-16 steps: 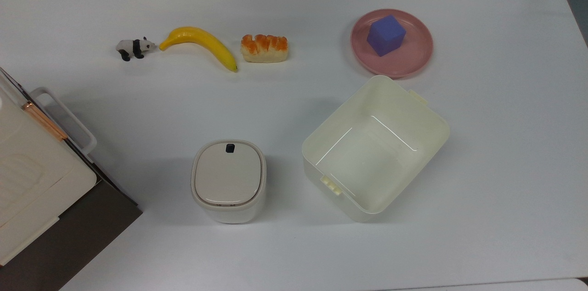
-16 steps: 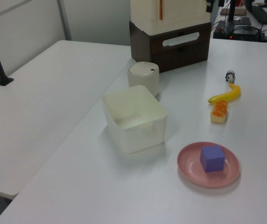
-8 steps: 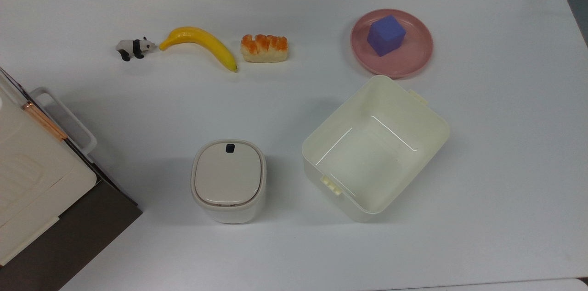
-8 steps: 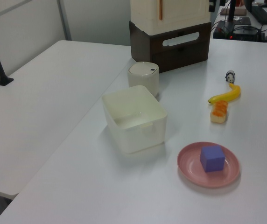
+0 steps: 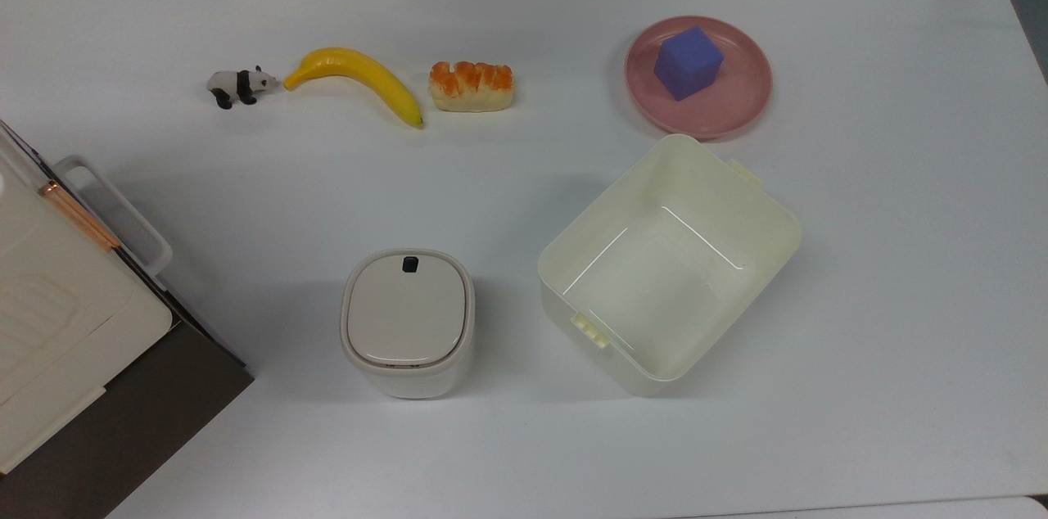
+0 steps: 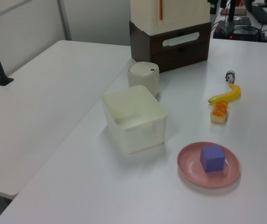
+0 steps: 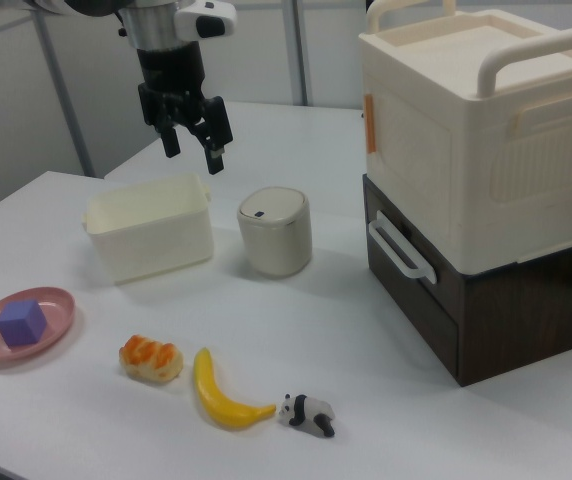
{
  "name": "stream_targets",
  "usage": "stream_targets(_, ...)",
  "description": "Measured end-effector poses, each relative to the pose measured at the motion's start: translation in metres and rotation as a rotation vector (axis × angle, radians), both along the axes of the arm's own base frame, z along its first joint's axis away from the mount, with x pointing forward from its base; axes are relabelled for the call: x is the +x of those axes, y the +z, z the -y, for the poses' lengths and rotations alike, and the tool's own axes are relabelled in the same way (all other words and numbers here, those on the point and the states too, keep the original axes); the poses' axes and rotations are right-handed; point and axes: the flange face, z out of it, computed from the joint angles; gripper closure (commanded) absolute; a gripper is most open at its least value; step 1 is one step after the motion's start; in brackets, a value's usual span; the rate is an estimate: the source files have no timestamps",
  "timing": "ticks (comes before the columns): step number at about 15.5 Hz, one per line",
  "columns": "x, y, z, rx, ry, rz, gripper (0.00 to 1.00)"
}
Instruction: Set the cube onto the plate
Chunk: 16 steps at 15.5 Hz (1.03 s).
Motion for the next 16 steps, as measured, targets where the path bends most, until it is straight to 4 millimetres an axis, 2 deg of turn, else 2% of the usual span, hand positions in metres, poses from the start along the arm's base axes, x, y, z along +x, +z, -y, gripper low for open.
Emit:
stream_targets(2, 0.003, 0.0, -0.015, 0.001, 0.026, 0.0, 0.04)
stream_targets(6, 0.009, -0.006, -0.056, -0.015, 0.104, -0.014, 0.02)
stream_targets(11, 0.014, -0.046, -0.135, -0.06, 0.253, -0.098, 0.0)
stream_targets(13, 0.01, -0.068, -0.175, -0.071, 0.323, -0.138, 0.0)
stream_targets(16, 0.003, -0.095, -0.216, -0.105, 0.383, -0.173, 0.0)
